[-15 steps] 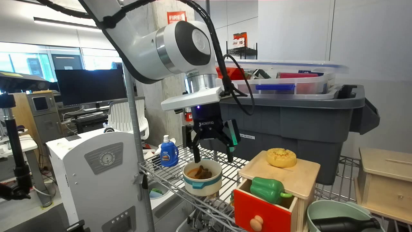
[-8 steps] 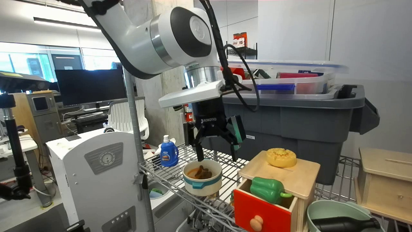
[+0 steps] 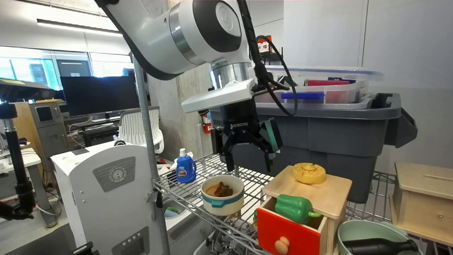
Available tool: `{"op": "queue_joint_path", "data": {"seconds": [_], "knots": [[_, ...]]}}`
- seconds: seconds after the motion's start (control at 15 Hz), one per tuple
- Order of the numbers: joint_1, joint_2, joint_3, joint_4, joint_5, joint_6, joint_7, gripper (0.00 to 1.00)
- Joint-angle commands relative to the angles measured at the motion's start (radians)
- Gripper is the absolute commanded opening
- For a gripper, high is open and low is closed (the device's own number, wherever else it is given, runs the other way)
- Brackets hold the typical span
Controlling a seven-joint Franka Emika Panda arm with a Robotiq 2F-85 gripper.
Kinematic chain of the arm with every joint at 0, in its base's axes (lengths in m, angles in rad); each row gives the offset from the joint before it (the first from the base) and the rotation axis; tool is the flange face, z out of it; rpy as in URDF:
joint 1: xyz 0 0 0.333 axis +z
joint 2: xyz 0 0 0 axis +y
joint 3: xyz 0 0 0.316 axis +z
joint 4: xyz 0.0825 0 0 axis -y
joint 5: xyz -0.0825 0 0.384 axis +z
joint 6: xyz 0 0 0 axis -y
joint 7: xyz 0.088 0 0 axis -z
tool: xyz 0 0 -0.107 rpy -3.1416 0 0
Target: Pick up the green pepper plush toy and put it in the boy to the left, pick up the light green object and put it in the bowl to the right
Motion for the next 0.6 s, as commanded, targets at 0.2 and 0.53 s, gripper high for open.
{"op": "queue_joint_path", "data": {"seconds": [0.2, 0.53], "knots": [[-0.025, -0.062, -0.008, -0.098, -0.001, 0.074, 0.025, 1.00], [-0.058, -0.091, -0.018, -0.167, 0.009, 0.131, 0.019, 1.00]]}}
